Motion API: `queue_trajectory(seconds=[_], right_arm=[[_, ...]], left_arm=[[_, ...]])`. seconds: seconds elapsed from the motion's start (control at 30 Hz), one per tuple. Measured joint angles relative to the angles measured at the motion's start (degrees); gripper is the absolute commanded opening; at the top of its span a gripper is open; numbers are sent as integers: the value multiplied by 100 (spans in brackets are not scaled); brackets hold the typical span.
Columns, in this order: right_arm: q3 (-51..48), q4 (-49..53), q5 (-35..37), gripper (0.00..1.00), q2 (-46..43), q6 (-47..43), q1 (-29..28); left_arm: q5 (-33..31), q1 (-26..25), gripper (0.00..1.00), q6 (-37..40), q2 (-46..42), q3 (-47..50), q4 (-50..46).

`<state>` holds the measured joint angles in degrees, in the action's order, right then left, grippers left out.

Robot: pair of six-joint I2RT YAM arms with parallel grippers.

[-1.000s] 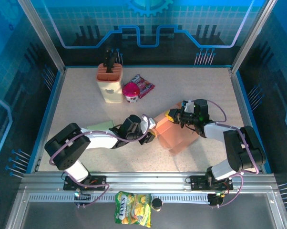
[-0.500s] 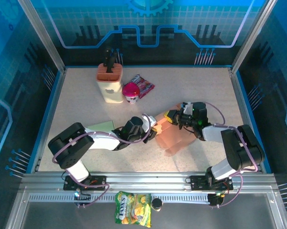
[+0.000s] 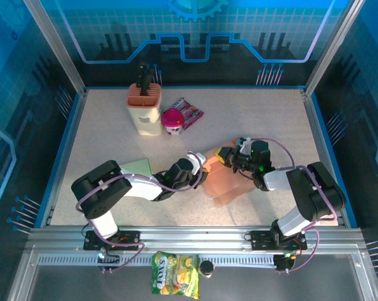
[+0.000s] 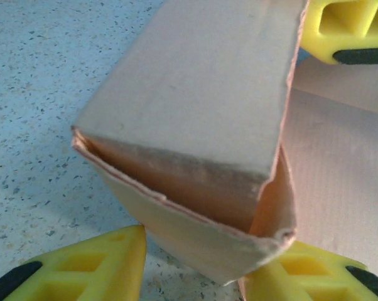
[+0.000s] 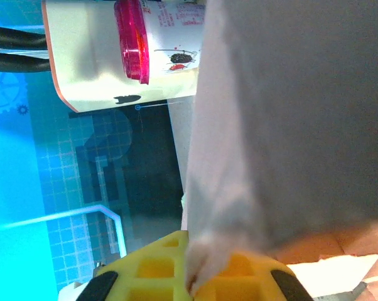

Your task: Fold the paper box

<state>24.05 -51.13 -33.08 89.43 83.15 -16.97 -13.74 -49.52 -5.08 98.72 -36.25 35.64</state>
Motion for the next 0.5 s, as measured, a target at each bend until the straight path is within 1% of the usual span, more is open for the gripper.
queue_trajectory(seconds=[0.3, 0.43, 0.5], right_arm=[[-101, -212, 166, 0, 7, 26, -83], [-179, -452, 289, 0, 92, 46, -105], [-201, -612, 319, 0, 173, 68, -109]], left_arm=[[-407, -122, 42, -125, 125, -20, 120], [-579, -168, 39, -227, 188, -96, 116], [-669, -201, 34, -256, 221, -131, 114]])
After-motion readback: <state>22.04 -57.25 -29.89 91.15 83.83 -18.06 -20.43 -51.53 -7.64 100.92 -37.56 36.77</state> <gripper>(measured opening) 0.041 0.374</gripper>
